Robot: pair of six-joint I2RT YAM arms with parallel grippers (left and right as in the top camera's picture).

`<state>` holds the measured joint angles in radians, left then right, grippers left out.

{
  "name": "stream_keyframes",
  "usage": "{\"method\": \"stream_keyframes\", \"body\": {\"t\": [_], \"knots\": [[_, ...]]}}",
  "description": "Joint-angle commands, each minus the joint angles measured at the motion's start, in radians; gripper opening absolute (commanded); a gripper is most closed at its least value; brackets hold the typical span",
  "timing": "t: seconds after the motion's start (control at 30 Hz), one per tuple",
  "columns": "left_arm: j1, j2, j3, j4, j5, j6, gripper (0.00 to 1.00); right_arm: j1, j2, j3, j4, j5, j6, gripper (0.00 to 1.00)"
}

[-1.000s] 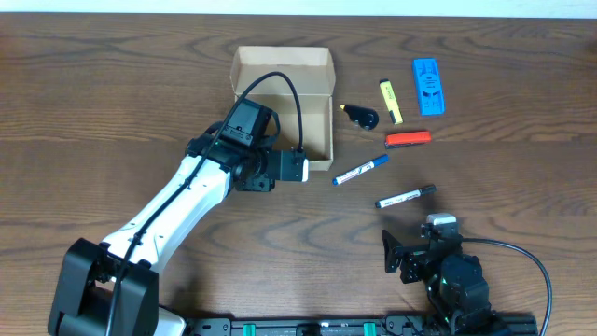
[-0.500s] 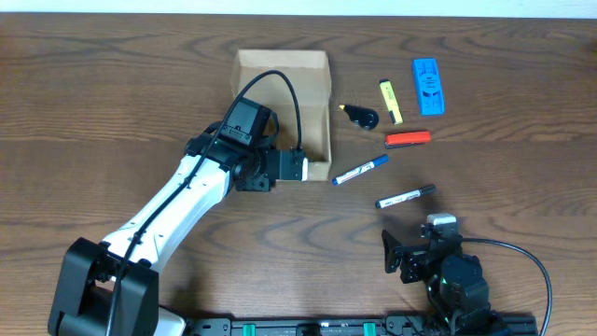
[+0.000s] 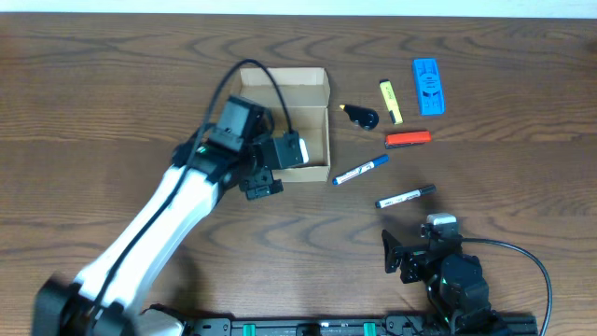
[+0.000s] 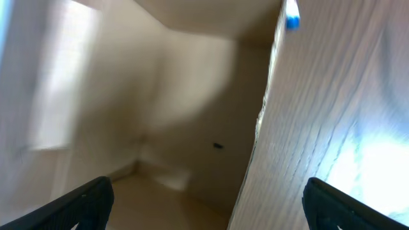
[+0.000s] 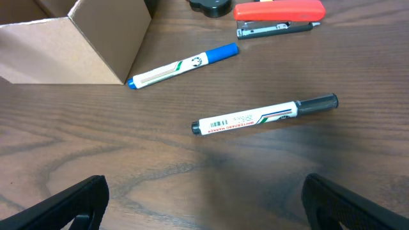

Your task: Pack container

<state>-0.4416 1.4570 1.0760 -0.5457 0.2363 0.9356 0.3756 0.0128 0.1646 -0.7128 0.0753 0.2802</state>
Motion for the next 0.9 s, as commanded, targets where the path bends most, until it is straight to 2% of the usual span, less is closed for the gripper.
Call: {"method": "stream_keyframes", "body": {"t": [0.0,0.07,0.27,0.4,0.6,0.87], "knots": [[0.000,-0.138,0.041,-0.024,0.014,-0.235,0.95,-0.002,-0.007,-0.004,-0.002,-0.001,-0.012,0.99],[0.006,-0.212,0.042,-0.048,0.001,-0.327,0.95,-0.002,-0.007,-0.004,-0.002,-0.002,-0.012,0.99],[0.012,-0.345,0.050,-0.232,-0.105,-0.453,0.95,-0.002,-0.007,-0.004,-0.002,-0.001,-0.012,0.99],[0.012,-0.383,0.053,-0.351,-0.102,-0.537,0.95,-0.002,-0.007,-0.004,-0.002,-0.001,-0.012,0.99],[0.012,-0.403,0.056,-0.400,-0.052,-0.620,0.95,-0.002,-0.007,-0.004,-0.002,-0.002,-0.012,0.99],[0.012,-0.402,0.056,-0.399,-0.056,-0.626,0.95,-0.002,-0.007,-0.004,-0.002,-0.002,-0.012,0.99]]}}
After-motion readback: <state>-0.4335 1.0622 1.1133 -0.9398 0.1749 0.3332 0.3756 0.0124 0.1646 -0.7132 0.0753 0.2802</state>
